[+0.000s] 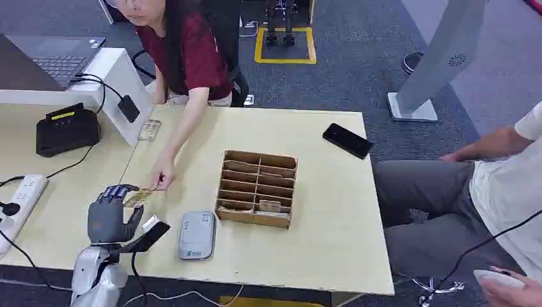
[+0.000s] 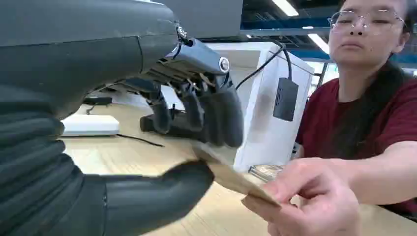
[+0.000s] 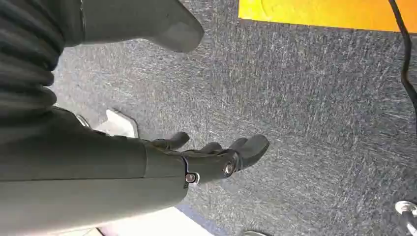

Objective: Pass the card to the sensor for recognition and then transmit it.

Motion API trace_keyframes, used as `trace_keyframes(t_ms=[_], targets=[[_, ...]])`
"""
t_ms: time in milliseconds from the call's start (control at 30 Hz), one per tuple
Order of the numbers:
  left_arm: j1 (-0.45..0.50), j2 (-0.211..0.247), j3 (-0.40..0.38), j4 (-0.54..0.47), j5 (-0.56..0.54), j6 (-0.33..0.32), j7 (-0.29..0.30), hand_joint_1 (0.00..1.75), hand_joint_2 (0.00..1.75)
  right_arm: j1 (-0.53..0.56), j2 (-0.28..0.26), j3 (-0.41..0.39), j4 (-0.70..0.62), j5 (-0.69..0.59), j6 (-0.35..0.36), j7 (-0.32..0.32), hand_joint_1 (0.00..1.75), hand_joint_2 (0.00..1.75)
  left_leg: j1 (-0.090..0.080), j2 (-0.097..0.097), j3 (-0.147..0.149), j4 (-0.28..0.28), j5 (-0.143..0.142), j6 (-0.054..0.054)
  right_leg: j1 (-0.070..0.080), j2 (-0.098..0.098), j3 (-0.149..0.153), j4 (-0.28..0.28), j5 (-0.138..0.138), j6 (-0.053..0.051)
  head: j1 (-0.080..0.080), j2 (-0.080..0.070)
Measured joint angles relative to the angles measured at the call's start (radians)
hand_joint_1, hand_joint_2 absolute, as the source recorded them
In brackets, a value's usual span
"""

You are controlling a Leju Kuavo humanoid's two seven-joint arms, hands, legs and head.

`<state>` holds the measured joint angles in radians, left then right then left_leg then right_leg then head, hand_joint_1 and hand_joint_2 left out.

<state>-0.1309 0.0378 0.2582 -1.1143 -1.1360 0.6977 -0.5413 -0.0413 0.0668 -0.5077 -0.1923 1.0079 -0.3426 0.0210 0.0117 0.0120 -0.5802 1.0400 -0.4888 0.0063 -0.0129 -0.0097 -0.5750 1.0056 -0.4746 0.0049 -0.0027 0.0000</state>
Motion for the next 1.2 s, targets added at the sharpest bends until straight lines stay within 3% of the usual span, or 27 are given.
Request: trace_keyframes(t_ms=[300, 500, 633, 700, 767, 933, 1200], targets=[[0.0, 0.001, -0.004, 0.001, 0.016, 0.0, -0.007, 1.75, 1.75, -0.001, 0.001, -0.004, 0.0, 0.002, 0.0, -0.001, 0.0, 1.75, 0.0, 0.0, 0.0, 0.0, 0.0, 0.0, 0.0, 0.0, 0.0, 0.0, 0.0, 0.0, 0.0, 0.0], [0.0, 0.01, -0.039, 0.006, 0.189, -0.005, -0.018, 1.75, 1.75, -0.001, 0.003, -0.012, 0.0, 0.021, -0.001, -0.005, 0.0, 1.75, 0.0, 0.0, 0.0, 0.0, 0.0, 0.0, 0.0, 0.0, 0.0, 0.0, 0.0, 0.0, 0.0, 0.0], [0.021, 0.019, -0.07, -0.039, 0.46, -0.113, -0.104, 1.75, 1.75, -0.001, 0.006, -0.027, 0.0, 0.035, 0.0, -0.008, 0.0, 1.75, 0.0, 0.0, 0.0, 0.0, 0.0, 0.0, 0.0, 0.0, 0.0, 0.0, 0.0, 0.0, 0.0, 0.0], [0.032, 0.02, -0.073, -0.08, 0.552, -0.192, -0.111, 1.75, 1.75, -0.002, 0.006, -0.032, 0.0, 0.038, 0.001, -0.007, 0.0, 1.75, 0.0, 0.0, 0.0, 0.0, 0.0, 0.0, 0.0, 0.0, 0.0, 0.0, 0.0, 0.0, 0.0, 0.0], [0.037, 0.02, -0.073, -0.115, 0.632, -0.281, -0.096, 1.75, 1.75, -0.002, 0.008, -0.041, 0.0, 0.038, 0.002, -0.007, 0.0, 1.75, 0.0, 0.0, 0.0, 0.0, 0.0, 0.0, 0.0, 0.0, 0.0, 0.0, 0.0, 0.0, 0.0, 0.0], [0.038, 0.019, -0.073, -0.161, 0.714, -0.387, -0.054, 1.75, 1.75, -0.002, 0.012, -0.055, 0.0, 0.038, 0.002, -0.007, 0.0, 1.75, 0.0, 0.0, 0.0, 0.0, 0.0, 0.0, 0.0, 0.0, 0.0, 0.0, 0.0, 0.0, 0.0, 0.0], [0.052, 0.014, -0.073, -0.203, 0.894, -0.63, 0.028, 1.75, 1.75, -0.001, 0.017, -0.081, 0.0, 0.056, 0.002, -0.011, 0.0, 1.75, 0.0, 0.0, 0.0, 0.0, 0.0, 0.0, 0.0, 0.0, 0.0, 0.0, 0.0, 0.0, 0.0, 0.0]])
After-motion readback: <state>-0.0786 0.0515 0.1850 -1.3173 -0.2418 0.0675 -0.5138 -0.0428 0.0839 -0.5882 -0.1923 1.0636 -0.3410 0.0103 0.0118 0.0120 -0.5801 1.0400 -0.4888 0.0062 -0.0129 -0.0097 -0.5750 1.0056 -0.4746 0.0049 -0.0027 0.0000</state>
